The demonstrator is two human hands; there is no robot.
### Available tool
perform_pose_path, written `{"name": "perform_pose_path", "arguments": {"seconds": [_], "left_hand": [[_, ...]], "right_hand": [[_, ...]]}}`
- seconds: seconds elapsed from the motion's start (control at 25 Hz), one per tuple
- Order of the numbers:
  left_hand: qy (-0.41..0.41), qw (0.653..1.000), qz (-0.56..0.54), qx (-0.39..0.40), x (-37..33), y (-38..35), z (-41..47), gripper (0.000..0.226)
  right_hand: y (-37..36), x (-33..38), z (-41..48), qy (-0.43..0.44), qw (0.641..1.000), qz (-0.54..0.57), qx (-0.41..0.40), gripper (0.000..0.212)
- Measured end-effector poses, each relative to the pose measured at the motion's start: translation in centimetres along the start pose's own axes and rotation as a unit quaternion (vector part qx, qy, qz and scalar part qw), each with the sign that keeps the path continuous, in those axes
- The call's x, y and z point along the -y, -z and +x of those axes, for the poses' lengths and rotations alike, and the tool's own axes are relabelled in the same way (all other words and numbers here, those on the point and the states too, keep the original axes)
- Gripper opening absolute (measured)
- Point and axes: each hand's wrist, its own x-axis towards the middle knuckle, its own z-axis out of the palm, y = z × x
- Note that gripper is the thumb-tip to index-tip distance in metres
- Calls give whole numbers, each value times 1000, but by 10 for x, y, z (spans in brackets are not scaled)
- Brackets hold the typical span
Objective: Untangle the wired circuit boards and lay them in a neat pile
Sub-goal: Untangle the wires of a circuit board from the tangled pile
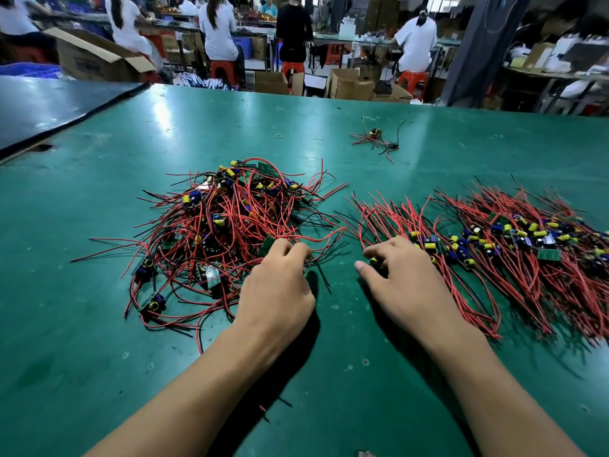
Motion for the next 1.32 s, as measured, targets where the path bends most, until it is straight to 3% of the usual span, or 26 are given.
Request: {"name": "perform_pose_path", "arguments": {"seconds": [0.28, 0.44, 0.56, 0.64, 0.84, 1.04, 1.2, 1.32], "left_hand": [[-49, 995, -67, -47, 7, -4, 6, 30], [-134, 970, -156, -132, -2, -4, 4, 27], [-196, 950, -201, -136, -8, -4, -1, 33], [-203, 945, -215, -138, -8, -4, -2, 27], [-222, 936, -240, -133, -14, -8, -6, 33], [-222, 928, -253, -160, -12, -6, -8, 28], [-260, 942, -189, -100, -12, -7, -7, 6], [-219, 958, -175, -53, -12, -12, -7, 6]], "right_hand": [[-2, 6, -4, 29, 999, 26, -13, 32], [-4, 20, -8, 92, 989, 111, 10, 38], [-3, 28, -11, 150, 974, 162, 42, 54], [-2, 29, -12, 173, 967, 185, 26, 49], [3, 30, -9, 105, 937, 332, 43, 41], [7, 26, 2, -78, 838, 540, 13, 16], [18, 23, 7, -183, 680, 708, 53, 18], [26, 23, 6, -193, 599, 763, 147, 33]]}}
